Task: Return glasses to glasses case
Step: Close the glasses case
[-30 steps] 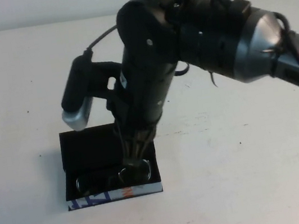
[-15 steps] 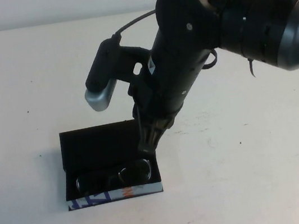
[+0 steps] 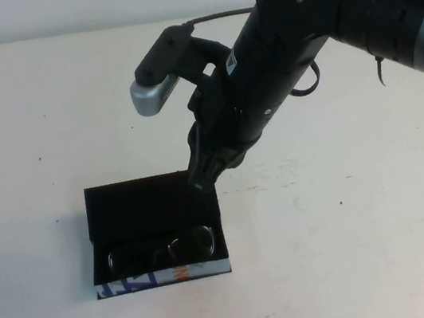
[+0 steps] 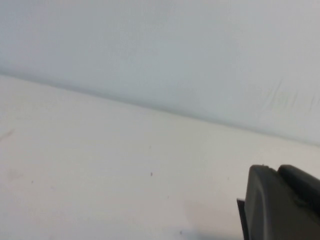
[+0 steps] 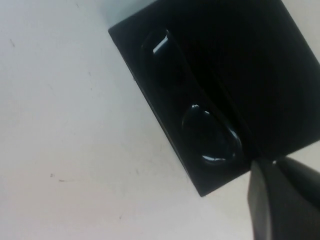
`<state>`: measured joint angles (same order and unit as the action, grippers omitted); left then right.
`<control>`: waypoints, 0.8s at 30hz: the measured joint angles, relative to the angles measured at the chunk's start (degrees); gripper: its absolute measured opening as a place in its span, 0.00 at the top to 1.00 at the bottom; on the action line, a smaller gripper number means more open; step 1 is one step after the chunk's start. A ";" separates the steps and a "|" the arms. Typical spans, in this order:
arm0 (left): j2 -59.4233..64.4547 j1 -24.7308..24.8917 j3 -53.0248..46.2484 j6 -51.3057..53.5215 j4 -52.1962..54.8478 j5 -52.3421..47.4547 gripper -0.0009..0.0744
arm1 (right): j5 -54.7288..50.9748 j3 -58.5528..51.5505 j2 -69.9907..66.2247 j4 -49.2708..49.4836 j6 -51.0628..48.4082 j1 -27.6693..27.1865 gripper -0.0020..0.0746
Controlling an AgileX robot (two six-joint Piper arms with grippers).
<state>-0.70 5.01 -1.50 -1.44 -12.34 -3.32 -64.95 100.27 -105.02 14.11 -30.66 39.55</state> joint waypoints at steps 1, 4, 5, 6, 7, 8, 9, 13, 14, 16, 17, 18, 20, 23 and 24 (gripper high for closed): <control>0.00 0.00 0.00 -0.33 -0.77 1.59 0.99 | 0.27 0.00 0.00 0.56 0.29 0.00 0.99; 0.00 0.00 0.00 -1.55 -2.31 4.36 0.99 | 0.66 0.00 0.00 2.17 0.78 0.00 0.99; 0.00 0.00 0.00 -2.53 -3.16 4.47 0.99 | 0.66 0.00 -0.12 2.60 1.17 0.00 0.99; 0.00 0.00 0.00 -3.78 -4.25 3.73 0.99 | 0.66 0.00 -0.50 2.85 1.74 0.00 0.99; 0.59 0.00 0.35 -4.93 -5.39 1.90 0.99 | 0.66 0.00 -0.85 2.97 2.56 0.00 0.99; 1.69 0.00 1.00 -5.60 -6.07 -0.06 0.99 | 0.75 0.00 -1.47 3.09 3.05 0.00 0.99; 3.80 0.00 2.15 -6.16 -6.58 -2.72 0.99 | 0.90 0.00 -2.00 3.09 3.48 0.00 0.99; 16.43 0.00 9.57 -6.52 -7.13 -13.34 0.99 | 0.89 0.00 -3.65 3.29 5.59 0.00 0.99; 20.51 0.00 11.56 -6.17 -7.13 -15.75 0.99 | 0.89 0.00 -3.76 3.29 6.02 0.00 0.99; 27.98 0.00 16.27 -2.51 -7.77 -21.94 0.99 | 0.89 0.00 -3.89 3.32 6.43 0.00 0.99; 31.93 0.00 18.77 0.81 -8.86 -24.89 0.99 | 0.89 0.00 -3.89 3.42 6.56 0.00 0.99; 35.68 0.00 21.13 4.91 -10.86 -27.74 0.99 | 0.89 0.00 -3.89 3.42 6.70 0.00 0.99; 41.92 0.00 24.84 13.72 -16.57 -32.79 0.99 | 0.89 0.00 -3.89 3.42 6.70 0.00 0.99; 51.00 0.00 29.17 27.35 -28.74 -39.54 0.99 | 0.89 0.00 -3.89 3.42 6.82 0.00 0.99; 53.62 0.00 29.91 31.53 -32.43 -41.06 0.99 | 0.89 0.00 -3.89 3.42 6.92 0.00 0.99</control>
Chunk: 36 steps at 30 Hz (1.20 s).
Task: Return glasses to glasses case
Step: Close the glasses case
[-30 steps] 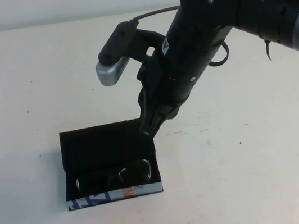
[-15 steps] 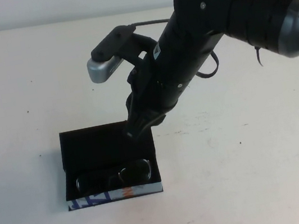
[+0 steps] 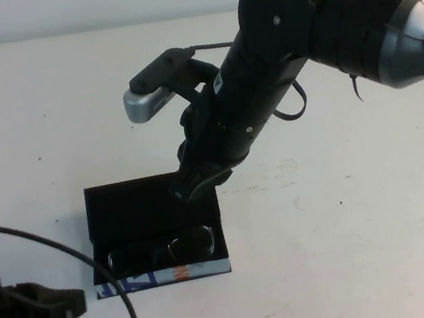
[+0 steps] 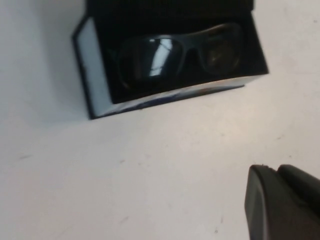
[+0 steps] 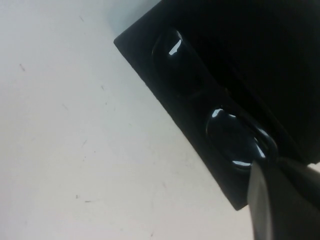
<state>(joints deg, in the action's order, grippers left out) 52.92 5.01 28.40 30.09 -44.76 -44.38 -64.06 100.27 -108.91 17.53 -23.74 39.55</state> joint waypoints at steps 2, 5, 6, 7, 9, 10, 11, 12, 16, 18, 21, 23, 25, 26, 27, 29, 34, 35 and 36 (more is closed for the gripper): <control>3.99 0.00 0.50 6.80 -5.58 -0.92 0.99 | 0.00 0.00 0.00 0.00 0.00 0.00 0.99; 9.19 0.00 0.50 14.31 -11.25 -0.82 0.99 | 0.80 0.00 0.00 0.03 0.13 -0.16 0.99; 10.89 0.00 0.50 17.51 -12.92 -0.82 0.99 | 1.42 0.00 0.00 0.13 0.26 -0.45 0.99; 12.52 0.00 0.50 20.12 -14.61 -0.92 0.99 | 2.20 0.00 0.00 0.13 0.73 -0.69 0.99; 15.55 0.71 0.50 25.96 -18.19 -1.03 0.99 | 3.79 0.00 0.00 0.13 1.29 -1.53 0.99; 16.70 1.29 0.50 28.54 -19.84 -1.03 0.99 | 4.39 0.00 0.00 0.13 1.29 -1.81 0.99; 18.08 2.00 0.54 31.02 -21.98 -0.82 0.99 | 4.90 0.26 -0.13 0.25 1.40 -2.06 0.99; 19.42 2.89 0.54 33.19 -24.15 -0.43 0.99 | 5.26 0.59 -0.53 0.25 1.53 -2.16 0.99; 24.32 6.43 0.90 39.06 -30.17 1.54 0.99 | 5.50 2.88 -2.56 0.45 2.57 -2.30 0.99; 26.87 8.13 0.90 42.14 -32.38 2.87 0.99 | 5.50 4.39 -4.00 0.57 3.29 -2.30 0.99; 29.70 9.07 0.90 46.01 -34.99 4.38 0.99 | 5.50 6.88 -6.18 0.57 4.18 -2.30 0.99; 30.86 9.07 0.90 47.63 -35.77 5.15 0.99 | 5.38 8.59 -7.68 0.57 4.38 -2.30 0.99; 31.88 9.07 0.90 49.38 -36.30 5.73 0.99 | 5.38 9.94 -8.78 0.67 4.51 -2.30 0.99; 32.43 9.07 0.90 50.32 -36.74 5.84 0.99 | 5.27 10.64 -9.27 0.66 4.68 -2.30 0.99; 33.06 9.07 0.90 51.03 -37.35 5.97 0.99 | 5.27 11.12 -9.67 0.66 4.84 -2.30 0.99; 34.51 9.07 0.90 53.07 -38.63 6.54 0.99 | 5.27 12.04 -10.63 0.78 5.58 -2.45 0.99; 37.38 9.07 0.90 59.20 -44.06 8.28 0.99 | 5.38 12.62 -12.55 1.31 5.96 -3.35 0.99; 37.69 9.07 0.90 60.40 -45.32 8.28 0.99 | 5.60 12.62 -12.85 1.31 6.00 -3.45 0.99; 38.05 9.07 0.90 61.25 -46.29 8.41 0.99 | 6.04 12.62 -13.12 1.31 6.00 -3.45 0.99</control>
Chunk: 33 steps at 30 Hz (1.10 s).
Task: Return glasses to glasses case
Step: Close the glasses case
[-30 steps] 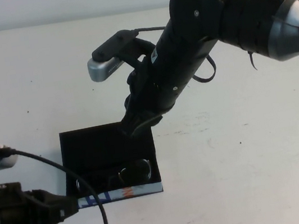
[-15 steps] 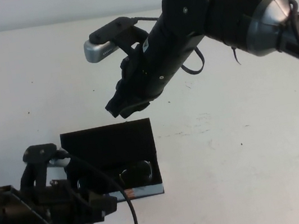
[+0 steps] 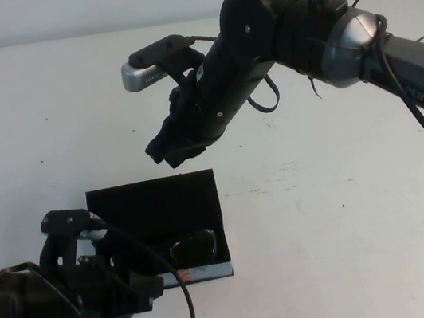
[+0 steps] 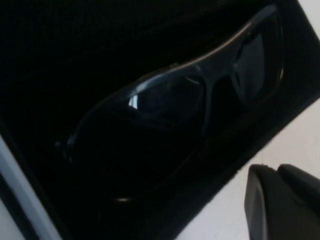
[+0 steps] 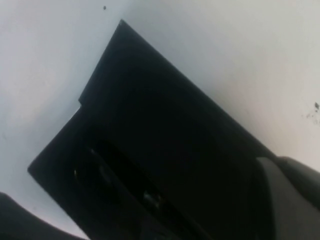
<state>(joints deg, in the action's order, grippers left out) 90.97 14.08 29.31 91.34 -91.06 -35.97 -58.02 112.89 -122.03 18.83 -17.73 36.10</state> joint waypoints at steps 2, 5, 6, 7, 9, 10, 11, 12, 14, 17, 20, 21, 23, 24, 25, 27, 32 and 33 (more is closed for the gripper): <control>0.59 0.00 0.11 1.66 -1.24 0.41 0.99 | 0.85 0.34 -0.74 0.64 0.00 0.00 0.99; 1.84 0.00 0.08 2.76 -1.73 1.30 0.99 | 1.30 2.18 -2.43 1.28 0.00 0.00 0.99; 2.18 0.00 0.08 3.00 -1.86 1.44 0.99 | 1.44 2.88 -3.11 1.38 0.00 0.00 0.99; 2.50 0.00 0.08 3.40 -2.18 1.67 0.99 | 1.44 3.80 -3.87 1.50 0.00 0.00 0.99; 2.99 0.00 0.08 4.56 -3.38 1.89 0.99 | 1.33 5.27 -5.05 1.62 0.00 0.00 0.99; 3.12 0.00 0.08 5.28 -4.03 2.05 0.99 | 1.33 6.01 -5.63 1.74 0.00 0.00 0.99; 3.12 0.00 0.08 6.06 -4.81 2.17 0.99 | 1.21 6.70 -6.12 1.74 0.00 0.00 0.99; 3.12 0.00 0.08 6.75 -5.36 2.17 0.99 | 1.21 7.22 -6.43 1.74 0.00 0.00 0.99; 3.12 0.00 0.08 7.66 -6.25 2.30 0.99 | 1.21 8.30 -7.40 1.74 0.00 0.00 0.99; 3.48 0.00 0.14 8.02 -6.76 2.30 0.99 | 1.31 9.13 -8.87 1.74 0.00 0.00 0.99; 4.09 0.00 0.14 8.15 -6.86 2.40 0.99 | 1.19 9.71 -10.14 1.74 0.00 -0.13 0.99; 4.36 0.00 0.14 8.15 -6.86 2.40 0.99 | 1.09 10.02 -10.45 1.74 0.00 -0.13 0.99; 4.87 0.00 0.32 8.24 -6.90 2.40 0.99 | 0.66 10.24 -11.09 1.74 0.00 -0.16 0.99; 5.03 0.00 0.28 8.24 -6.90 2.40 0.99 | 0.04 10.64 -11.35 1.74 0.00 -0.26 0.99; 5.18 0.00 0.36 8.24 -7.00 2.18 0.99 | -0.80 11.10 -11.63 1.85 0.00 -0.26 0.99; 5.56 0.00 0.42 8.34 -7.00 1.73 0.99 | -3.00 12.18 -11.91 1.96 0.00 -0.46 0.99; 5.71 0.00 0.50 9.32 -6.89 1.25 0.99 | -9.64 15.97 -11.91 2.48 0.00 -0.68 0.99; 5.71 0.00 0.50 9.50 -6.89 1.25 0.99 | -10.41 16.62 -11.91 2.47 0.00 -0.68 0.99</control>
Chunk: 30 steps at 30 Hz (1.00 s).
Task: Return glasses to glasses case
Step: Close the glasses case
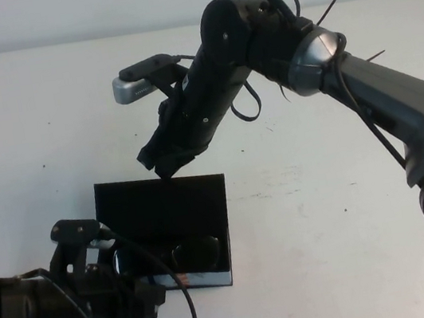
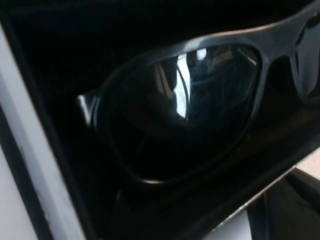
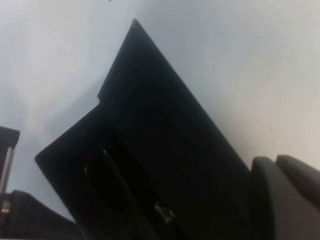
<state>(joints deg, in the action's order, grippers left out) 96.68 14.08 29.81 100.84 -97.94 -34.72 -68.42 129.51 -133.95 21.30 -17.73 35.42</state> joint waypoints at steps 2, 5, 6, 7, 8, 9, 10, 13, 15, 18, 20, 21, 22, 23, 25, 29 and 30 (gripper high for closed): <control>0.00 0.00 0.00 0.35 0.00 -0.04 0.99 | -0.92 0.93 0.00 -0.37 0.00 0.00 0.99; 0.00 0.00 0.00 0.68 0.00 -0.14 0.99 | 0.59 1.43 0.00 -1.02 0.00 0.11 0.99; 0.00 0.00 0.00 0.67 0.00 -0.14 0.99 | 1.99 1.52 0.00 -1.19 0.00 0.11 0.99; 0.00 0.00 0.00 0.77 0.00 -0.17 0.99 | 3.41 1.52 0.00 -1.45 0.00 0.11 0.99; 0.00 0.00 0.00 0.74 0.00 -0.28 0.99 | 4.75 1.52 -0.12 -1.75 0.00 0.11 0.99; 0.00 0.00 0.00 0.79 0.00 -0.28 0.99 | 6.07 1.52 -0.48 -1.84 0.00 0.11 0.99; 0.00 0.00 0.00 0.79 0.00 -0.28 0.99 | 7.20 1.65 -0.80 -2.10 0.00 0.11 0.99; 0.00 0.00 0.00 0.79 0.00 -0.28 0.99 | 8.54 1.65 -2.45 -2.92 0.00 0.11 0.99; 0.00 0.00 0.00 0.79 0.00 -0.28 0.99 | 8.52 1.65 -3.64 -3.20 0.00 0.11 0.99; 0.00 0.00 0.00 0.88 0.00 -0.28 0.99 | 7.14 1.65 -4.61 -3.41 0.00 0.11 0.99; 0.00 0.00 0.06 0.88 0.00 -0.28 0.99 | 5.61 1.65 -4.64 -3.28 0.00 0.11 0.99; 0.00 0.00 0.06 0.88 0.00 -0.28 0.99 | 5.22 1.65 -4.64 -3.29 0.00 0.11 0.99; 0.00 0.00 0.06 0.88 0.00 -0.28 0.99 | 4.56 1.65 -4.64 -3.05 0.00 0.11 0.99; 0.00 0.00 0.06 0.88 0.00 -0.28 0.99 | 3.86 1.73 -4.52 -2.92 0.00 0.11 0.99; 0.00 0.00 0.06 0.88 0.00 -0.28 0.99 | 2.52 2.01 -4.20 -2.16 0.00 0.00 0.99; 0.00 0.00 0.06 0.88 0.00 -0.28 0.99 | -0.31 2.97 -3.74 -0.57 0.00 0.00 0.99; 0.00 0.00 0.06 0.88 0.00 -0.28 0.99 | -1.04 3.21 -3.63 -0.16 0.00 0.00 0.99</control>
<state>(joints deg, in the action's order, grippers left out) 96.68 14.08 29.87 101.72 -97.94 -35.00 -69.46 132.72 -137.57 21.14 -17.73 35.42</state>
